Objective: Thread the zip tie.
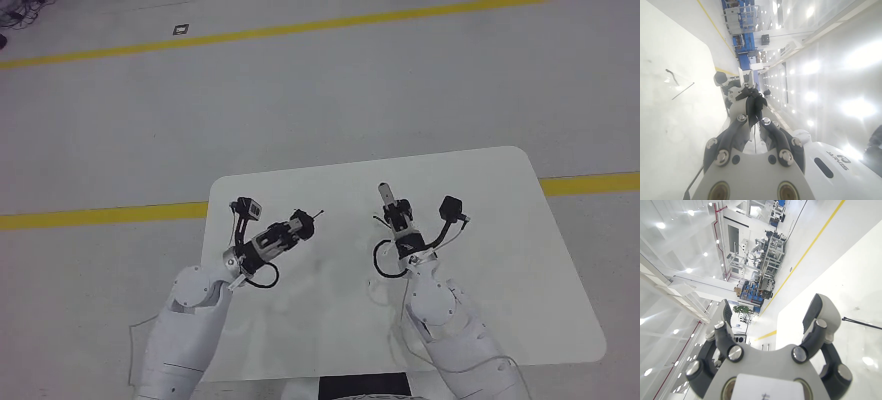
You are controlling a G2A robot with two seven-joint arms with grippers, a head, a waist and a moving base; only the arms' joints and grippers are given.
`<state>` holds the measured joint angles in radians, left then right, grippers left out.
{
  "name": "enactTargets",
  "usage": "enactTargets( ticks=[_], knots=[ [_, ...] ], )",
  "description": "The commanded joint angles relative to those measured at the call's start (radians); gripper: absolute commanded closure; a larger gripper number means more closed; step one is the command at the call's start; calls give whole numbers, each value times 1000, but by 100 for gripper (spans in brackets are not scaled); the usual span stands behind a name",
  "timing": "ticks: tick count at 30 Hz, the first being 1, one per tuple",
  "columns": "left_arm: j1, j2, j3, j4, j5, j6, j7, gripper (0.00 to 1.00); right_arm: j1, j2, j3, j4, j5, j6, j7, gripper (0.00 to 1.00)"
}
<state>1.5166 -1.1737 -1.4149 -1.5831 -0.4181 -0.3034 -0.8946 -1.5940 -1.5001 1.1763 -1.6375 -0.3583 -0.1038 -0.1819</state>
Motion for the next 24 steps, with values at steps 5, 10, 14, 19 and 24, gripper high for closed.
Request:
enactTargets(
  ticks=[5,10,14,19,24],
  knots=[
    [54,18,-76,15,28,-16,3,100,8,13,-1,3,-177,73,72,0],
    [114,29,-126,4,3,-30,5,100,22,22,-24,-17,-383,240,166,0],
    [133,33,-131,-3,-7,-35,-7,100,27,21,-70,-70,-507,368,206,0],
    [133,33,-131,-3,-7,-35,-7,100,27,21,-70,-70,-507,368,206,0],
    [133,33,-131,-3,-7,-35,-7,100,34,23,-77,-51,-553,378,231,0]
  ],
)
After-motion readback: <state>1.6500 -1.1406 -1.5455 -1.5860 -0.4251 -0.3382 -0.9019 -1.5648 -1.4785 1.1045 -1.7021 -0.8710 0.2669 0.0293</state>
